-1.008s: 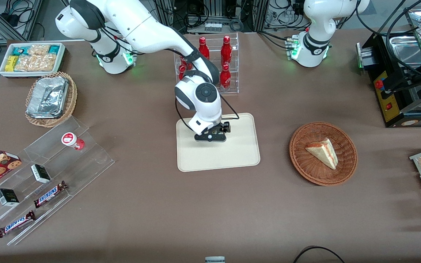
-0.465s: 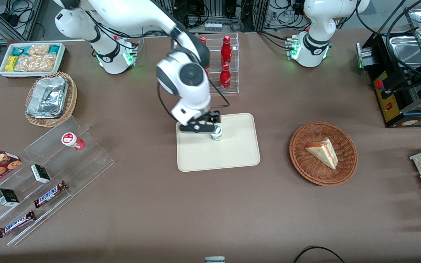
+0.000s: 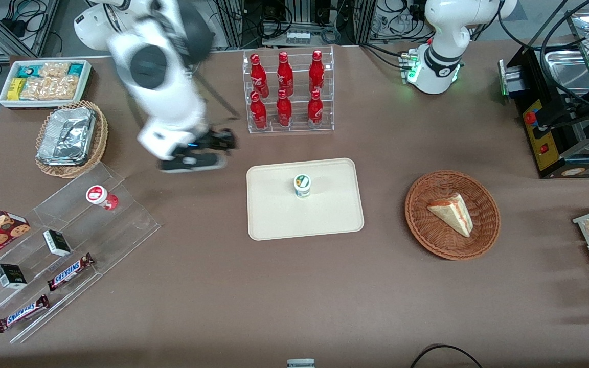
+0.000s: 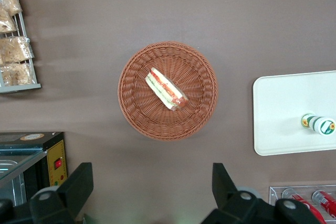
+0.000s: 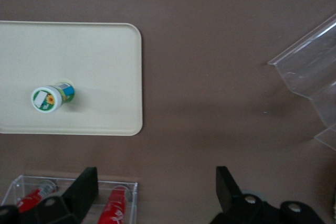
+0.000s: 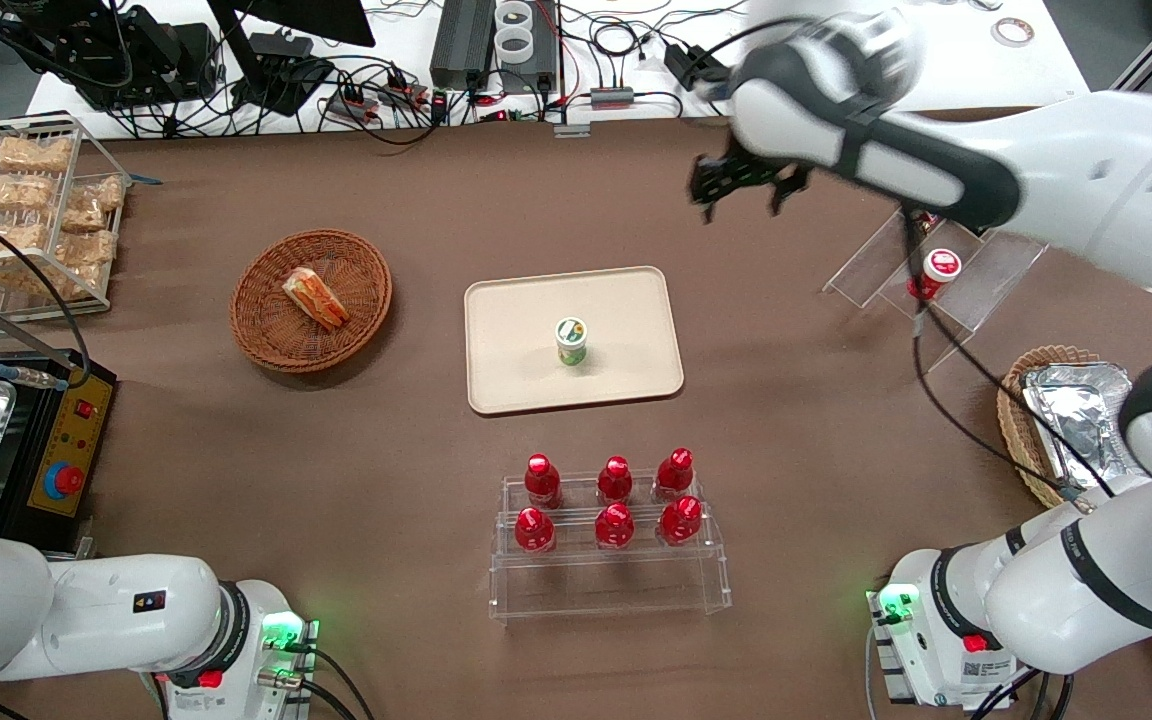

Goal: Place green gum on tray

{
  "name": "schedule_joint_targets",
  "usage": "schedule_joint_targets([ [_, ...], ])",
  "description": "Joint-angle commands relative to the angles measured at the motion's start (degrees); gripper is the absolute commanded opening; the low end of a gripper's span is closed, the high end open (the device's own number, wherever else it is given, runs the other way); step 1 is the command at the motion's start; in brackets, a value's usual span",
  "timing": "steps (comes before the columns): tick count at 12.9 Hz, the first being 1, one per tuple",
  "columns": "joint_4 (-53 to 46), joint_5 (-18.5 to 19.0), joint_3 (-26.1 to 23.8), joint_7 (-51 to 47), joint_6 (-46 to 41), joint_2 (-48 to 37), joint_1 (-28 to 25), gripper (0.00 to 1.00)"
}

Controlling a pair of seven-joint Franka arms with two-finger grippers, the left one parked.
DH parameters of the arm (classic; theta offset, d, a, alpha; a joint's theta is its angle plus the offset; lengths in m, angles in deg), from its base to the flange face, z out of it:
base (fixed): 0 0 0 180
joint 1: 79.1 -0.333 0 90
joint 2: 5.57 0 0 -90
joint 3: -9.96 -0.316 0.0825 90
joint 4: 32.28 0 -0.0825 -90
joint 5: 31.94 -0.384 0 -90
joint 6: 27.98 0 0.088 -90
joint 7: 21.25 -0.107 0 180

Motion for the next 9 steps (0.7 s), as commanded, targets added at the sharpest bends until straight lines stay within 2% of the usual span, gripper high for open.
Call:
schedule_joint_targets([
  [1, 2.8, -1.5, -0.5, 9.5, -4.1, -6.1, 8.0, 1.00],
  [6, 0.9, -1.1, 0.3, 20.9, -7.3, -6.8, 19.7, 1.00],
  [9, -1.6, 0.9, 0.5, 21.3, -8.3, -6.3, 22.8, 1.00],
])
